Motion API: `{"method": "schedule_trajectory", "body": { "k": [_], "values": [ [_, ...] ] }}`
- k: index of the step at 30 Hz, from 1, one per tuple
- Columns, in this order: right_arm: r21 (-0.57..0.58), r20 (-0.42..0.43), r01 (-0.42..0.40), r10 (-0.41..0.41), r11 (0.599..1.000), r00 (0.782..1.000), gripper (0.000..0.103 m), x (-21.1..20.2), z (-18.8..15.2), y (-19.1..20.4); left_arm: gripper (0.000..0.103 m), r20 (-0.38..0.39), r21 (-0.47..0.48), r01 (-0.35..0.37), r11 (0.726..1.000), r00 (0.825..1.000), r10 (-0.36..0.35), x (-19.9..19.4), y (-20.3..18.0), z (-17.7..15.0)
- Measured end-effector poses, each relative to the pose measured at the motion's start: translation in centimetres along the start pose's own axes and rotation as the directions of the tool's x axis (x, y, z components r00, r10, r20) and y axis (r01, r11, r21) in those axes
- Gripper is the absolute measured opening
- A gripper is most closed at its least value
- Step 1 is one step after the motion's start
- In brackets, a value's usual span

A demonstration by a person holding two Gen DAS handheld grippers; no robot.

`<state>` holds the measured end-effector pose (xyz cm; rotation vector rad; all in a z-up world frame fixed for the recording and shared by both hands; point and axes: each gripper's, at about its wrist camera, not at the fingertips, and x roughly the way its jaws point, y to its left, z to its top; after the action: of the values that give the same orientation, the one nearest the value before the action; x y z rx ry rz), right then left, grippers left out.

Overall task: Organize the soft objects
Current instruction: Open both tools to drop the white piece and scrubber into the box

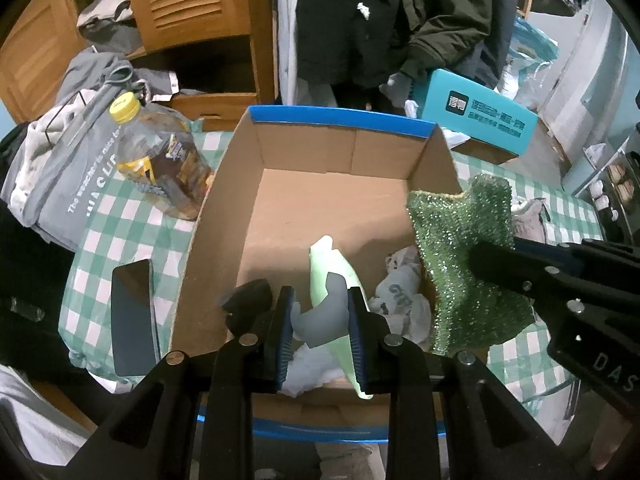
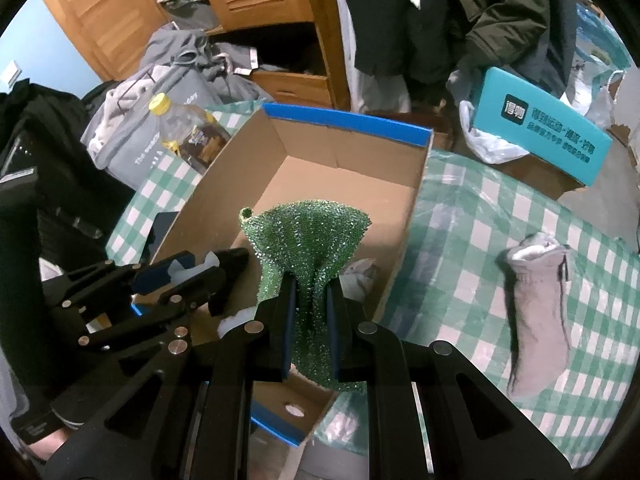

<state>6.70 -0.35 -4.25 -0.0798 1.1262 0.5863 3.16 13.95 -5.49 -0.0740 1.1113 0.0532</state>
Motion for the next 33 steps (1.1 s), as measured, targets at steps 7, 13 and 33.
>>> {"method": "schedule_trajectory", "body": {
  "k": [7, 13, 33],
  "values": [
    [-0.003, -0.019, -0.02, 0.02, 1.0, 1.0, 0.014, 1.3, 0.4, 0.4, 0.033, -0.015, -0.029, -0.007, 1.0, 1.0, 0.007, 0.6, 0.9, 0.0],
    [-0.001, -0.014, -0.028, 0.028, 1.0, 1.0, 0.028, 1.4, 0.5, 0.4, 0.043, -0.014, -0.04, -0.025, 0.999, 1.0, 0.025, 0.7, 1.3, 0.0],
    [0.067, 0.026, 0.028, -0.029, 0.997, 0.999, 0.058, -0.8, -0.7, -3.2, 0.064, 0.001, -0.02, -0.018, 1.0, 1.0, 0.018, 0.1, -0.5, 0.2]
  ]
}}
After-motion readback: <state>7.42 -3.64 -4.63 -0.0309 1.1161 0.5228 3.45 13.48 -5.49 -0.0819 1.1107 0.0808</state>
